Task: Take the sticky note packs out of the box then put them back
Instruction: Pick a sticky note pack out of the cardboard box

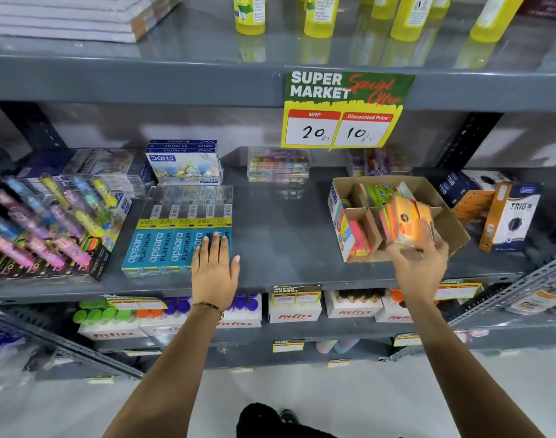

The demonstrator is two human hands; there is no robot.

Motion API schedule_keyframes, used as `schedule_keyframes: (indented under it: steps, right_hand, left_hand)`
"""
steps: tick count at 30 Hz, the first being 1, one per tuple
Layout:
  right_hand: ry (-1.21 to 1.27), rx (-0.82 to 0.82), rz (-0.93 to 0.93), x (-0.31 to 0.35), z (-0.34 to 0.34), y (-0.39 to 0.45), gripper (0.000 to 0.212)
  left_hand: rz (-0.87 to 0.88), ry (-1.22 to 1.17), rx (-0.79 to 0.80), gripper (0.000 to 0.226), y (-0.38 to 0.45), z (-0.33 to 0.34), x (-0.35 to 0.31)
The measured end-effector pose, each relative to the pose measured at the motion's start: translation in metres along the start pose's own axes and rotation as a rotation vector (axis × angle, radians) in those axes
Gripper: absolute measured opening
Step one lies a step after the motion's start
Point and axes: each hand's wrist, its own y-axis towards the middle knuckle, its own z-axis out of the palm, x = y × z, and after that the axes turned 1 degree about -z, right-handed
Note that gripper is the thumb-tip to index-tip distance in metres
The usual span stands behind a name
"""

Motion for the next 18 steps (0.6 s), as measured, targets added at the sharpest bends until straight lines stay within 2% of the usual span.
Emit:
schedule_keyframes:
  steps: [3,8,11,15,18]
  right_hand:
    - [0.073,0.030,-0.101,0.044,0.018,-0.006,0.073]
    - [-0.008,0.190,-0.182,0.092,0.090,-0.018,0.072]
    - [-0.107,0.286,-0.128,0.101,0.128,-0.017,0.072]
    - [-0.241,0.394,-0.143,0.091,0.159,-0.010,0.072]
    - [-0.382,0.509,-0.124,0.079,0.170,-0.008,0.080]
  left_hand:
    - [0.003,0.006,-0.001,0.054,-0.001,-0.002,-0.001]
    - [0.032,0.021,0.001,0.060,-0.001,-0.006,0.001]
    - [0.043,0.019,0.009,0.060,0.000,-0.005,0.002]
    - [0.048,0.008,-0.010,0.057,0.001,-0.002,0.003]
    - [0.052,0.014,-0.028,0.056,0.001,0.001,0.003]
